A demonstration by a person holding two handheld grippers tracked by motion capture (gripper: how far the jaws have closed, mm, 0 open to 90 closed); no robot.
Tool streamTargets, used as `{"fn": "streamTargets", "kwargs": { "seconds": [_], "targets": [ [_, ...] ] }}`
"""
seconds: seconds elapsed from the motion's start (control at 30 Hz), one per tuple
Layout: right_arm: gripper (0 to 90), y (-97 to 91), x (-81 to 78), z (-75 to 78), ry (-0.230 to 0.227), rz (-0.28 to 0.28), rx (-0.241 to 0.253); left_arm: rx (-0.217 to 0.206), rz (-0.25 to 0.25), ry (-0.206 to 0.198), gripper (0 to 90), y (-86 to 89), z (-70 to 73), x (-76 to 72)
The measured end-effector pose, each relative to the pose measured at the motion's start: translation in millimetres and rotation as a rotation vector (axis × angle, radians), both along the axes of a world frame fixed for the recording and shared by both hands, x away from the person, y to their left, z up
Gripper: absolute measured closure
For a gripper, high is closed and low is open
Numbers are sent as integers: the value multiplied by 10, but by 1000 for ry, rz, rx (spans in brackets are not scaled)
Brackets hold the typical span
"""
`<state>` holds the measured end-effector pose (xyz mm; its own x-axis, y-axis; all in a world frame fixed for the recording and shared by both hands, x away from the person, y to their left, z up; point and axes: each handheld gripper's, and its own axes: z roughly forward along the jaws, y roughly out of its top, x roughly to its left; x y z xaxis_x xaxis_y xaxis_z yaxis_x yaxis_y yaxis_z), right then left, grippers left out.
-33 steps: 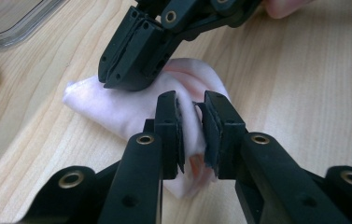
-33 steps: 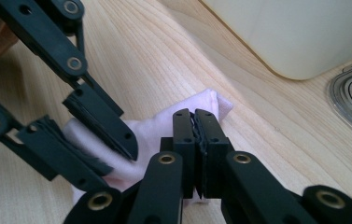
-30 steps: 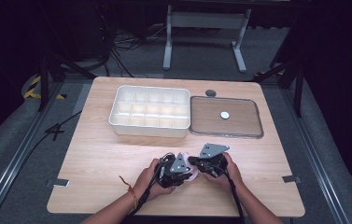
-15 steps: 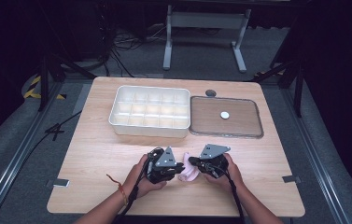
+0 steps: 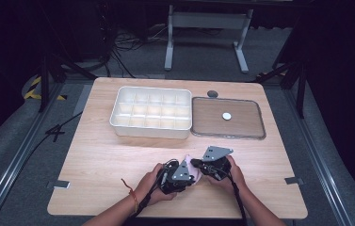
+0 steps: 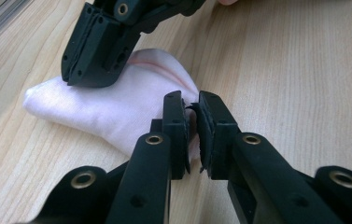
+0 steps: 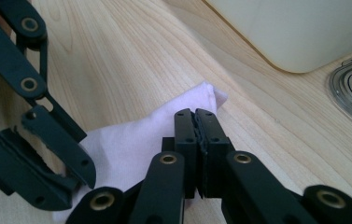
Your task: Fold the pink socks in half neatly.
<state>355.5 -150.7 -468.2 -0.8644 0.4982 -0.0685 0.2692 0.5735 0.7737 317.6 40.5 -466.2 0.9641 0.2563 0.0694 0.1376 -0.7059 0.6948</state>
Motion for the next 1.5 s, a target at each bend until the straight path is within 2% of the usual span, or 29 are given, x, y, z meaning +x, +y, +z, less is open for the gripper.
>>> {"fn": "streamTargets", "kwargs": {
  "seconds": [0.1,0.27,0.6,0.7,0.87,0.97,1.07,1.17,1.27,1.4,1.43,1.5],
  "targets": [
    [885,-3,-2,6,-8,-3,-6,14,-6,-25,822,-16,-5,-17],
    [878,-18,-3,18,-31,-21,-27,5,-3,-18,824,-19,-17,-22],
    [873,-84,16,41,-28,-53,-40,7,-11,-16,824,-13,-18,-8],
    [870,-80,1,68,-41,-53,-49,3,-10,-12,823,-14,-19,-7],
    [869,-99,-51,193,-55,-47,-3,8,-12,-11,822,-9,-16,-1],
    [864,-58,-107,233,-56,-19,13,6,-9,-8,823,-11,-15,-1],
    [861,6,-144,194,-48,7,-23,2,-7,-7,822,-13,-18,-3],
    [860,10,-122,114,-55,-4,-90,4,-9,-6,821,-11,-17,-3],
    [860,-70,-62,76,-31,-35,-77,2,-10,-7,820,-12,-18,-1],
    [864,-126,-7,46,-20,-70,-98,3,-13,-1,820,-10,-17,7],
    [862,-133,8,19,-15,-85,-117,4,-12,0,821,-9,-16,9],
    [860,-153,20,7,-3,-89,-107,2,-9,1,820,-9,-18,6]
  ]
}}
